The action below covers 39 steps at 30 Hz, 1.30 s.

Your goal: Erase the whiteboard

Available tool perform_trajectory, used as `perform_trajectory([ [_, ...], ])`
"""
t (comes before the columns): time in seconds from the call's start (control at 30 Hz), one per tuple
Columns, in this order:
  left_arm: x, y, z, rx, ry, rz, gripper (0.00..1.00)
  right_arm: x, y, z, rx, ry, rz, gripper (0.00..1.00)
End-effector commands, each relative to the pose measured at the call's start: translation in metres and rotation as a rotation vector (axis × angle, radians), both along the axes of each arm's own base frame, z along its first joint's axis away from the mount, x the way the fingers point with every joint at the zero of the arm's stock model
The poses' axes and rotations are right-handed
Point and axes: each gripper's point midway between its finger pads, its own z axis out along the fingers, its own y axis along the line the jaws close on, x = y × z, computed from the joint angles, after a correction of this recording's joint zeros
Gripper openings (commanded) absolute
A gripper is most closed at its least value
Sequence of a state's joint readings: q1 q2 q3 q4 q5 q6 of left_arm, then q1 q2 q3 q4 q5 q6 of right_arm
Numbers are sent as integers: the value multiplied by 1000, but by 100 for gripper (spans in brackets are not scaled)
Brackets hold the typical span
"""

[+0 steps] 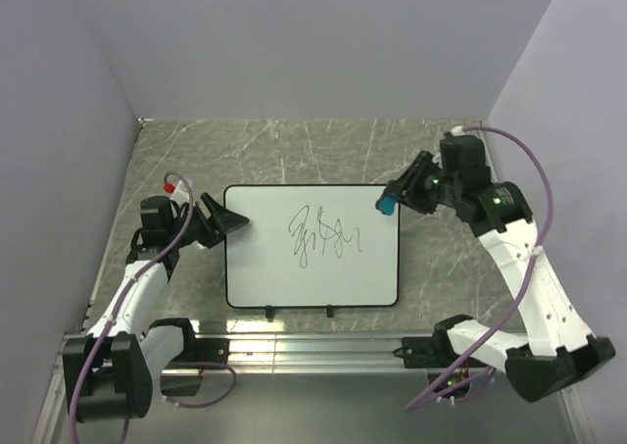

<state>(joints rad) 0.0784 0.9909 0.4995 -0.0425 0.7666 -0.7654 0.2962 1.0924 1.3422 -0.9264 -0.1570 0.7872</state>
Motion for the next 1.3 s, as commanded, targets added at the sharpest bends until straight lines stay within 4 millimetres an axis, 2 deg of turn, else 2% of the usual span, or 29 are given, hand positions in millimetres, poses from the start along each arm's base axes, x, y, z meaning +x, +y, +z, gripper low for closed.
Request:
perform_trajectory([
  [0.0,4,-4,11,6,-68,16,72,15,29,27,-7,-110,51,0],
  [0.1,1,-6,5,-6,-53,25,68,22,48,27,-10,-118,86,0],
  [0.13,0,-6,1,-10,-53,26,68,22,60,24,-21,-117,120,0],
  [0.2,-2,-9,-2,-18,-45,26,66,22,72,27,-36,-129,153,0],
  [0.33,-10,-12,-13,-23,-32,34,62,19,98,20,-85,-132,221,0],
  [0.37,-14,-19,-13,-25,-35,14,61,19,101,19,-95,-134,226,0],
  [0.53,-26,-24,-29,-41,-9,15,57,16,121,6,-176,-137,264,0],
  [0.6,-29,-25,-31,-42,-25,19,55,12,135,-4,-255,-148,288,0],
  [0.67,-31,-26,-33,-38,-24,18,53,12,139,-10,-288,-146,290,0],
  [0.77,-31,-25,-34,-26,-39,26,49,11,152,-20,-319,-146,309,0],
  [0.87,-33,-27,-33,-37,-61,20,49,12,164,-29,-335,-141,332,0],
  [1.0,-36,-27,-40,-34,-55,21,17,15,174,-33,-348,-145,347,0],
  [1.17,-40,-31,-48,-33,-41,-4,15,20,189,-35,-341,-170,374,0],
  [1.23,-41,-30,-49,-18,-42,3,6,21,198,-32,-331,-178,388,0],
  [1.27,-41,-30,-49,-16,-42,4,6,23,200,-32,-327,-179,393,0],
])
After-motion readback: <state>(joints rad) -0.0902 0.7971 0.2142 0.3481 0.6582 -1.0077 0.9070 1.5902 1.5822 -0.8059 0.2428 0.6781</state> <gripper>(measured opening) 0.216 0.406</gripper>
